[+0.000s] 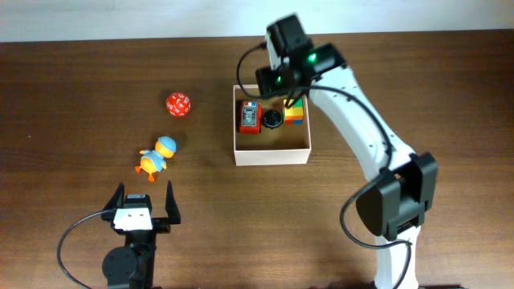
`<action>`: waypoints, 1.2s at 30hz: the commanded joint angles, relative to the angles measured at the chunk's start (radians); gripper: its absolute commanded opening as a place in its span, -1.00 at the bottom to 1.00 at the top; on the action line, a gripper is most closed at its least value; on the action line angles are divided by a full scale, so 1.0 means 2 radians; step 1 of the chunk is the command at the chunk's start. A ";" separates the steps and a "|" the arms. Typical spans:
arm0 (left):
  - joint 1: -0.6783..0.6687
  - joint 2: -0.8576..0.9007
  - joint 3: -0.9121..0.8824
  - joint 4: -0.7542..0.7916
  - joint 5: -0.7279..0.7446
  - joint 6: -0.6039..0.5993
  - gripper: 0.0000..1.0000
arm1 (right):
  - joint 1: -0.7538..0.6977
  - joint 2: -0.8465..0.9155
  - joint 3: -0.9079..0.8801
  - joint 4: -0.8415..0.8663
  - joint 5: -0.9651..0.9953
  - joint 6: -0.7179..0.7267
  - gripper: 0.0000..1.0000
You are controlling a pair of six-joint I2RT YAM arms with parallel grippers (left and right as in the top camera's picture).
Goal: Pack container
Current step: 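Release the puck and raise the right arm away to the right, then move the left gripper toward the yellow duck toy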
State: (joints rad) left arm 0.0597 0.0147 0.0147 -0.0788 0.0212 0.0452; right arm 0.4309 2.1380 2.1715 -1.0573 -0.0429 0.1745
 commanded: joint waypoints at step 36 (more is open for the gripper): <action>0.003 -0.004 -0.003 0.010 -0.035 0.012 0.99 | -0.307 -0.019 0.131 -0.317 0.096 0.042 0.98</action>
State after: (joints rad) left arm 0.0597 0.0147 0.0147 -0.0784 -0.0349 0.0528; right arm -0.1497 2.1326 2.4397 -1.6928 0.1097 0.2527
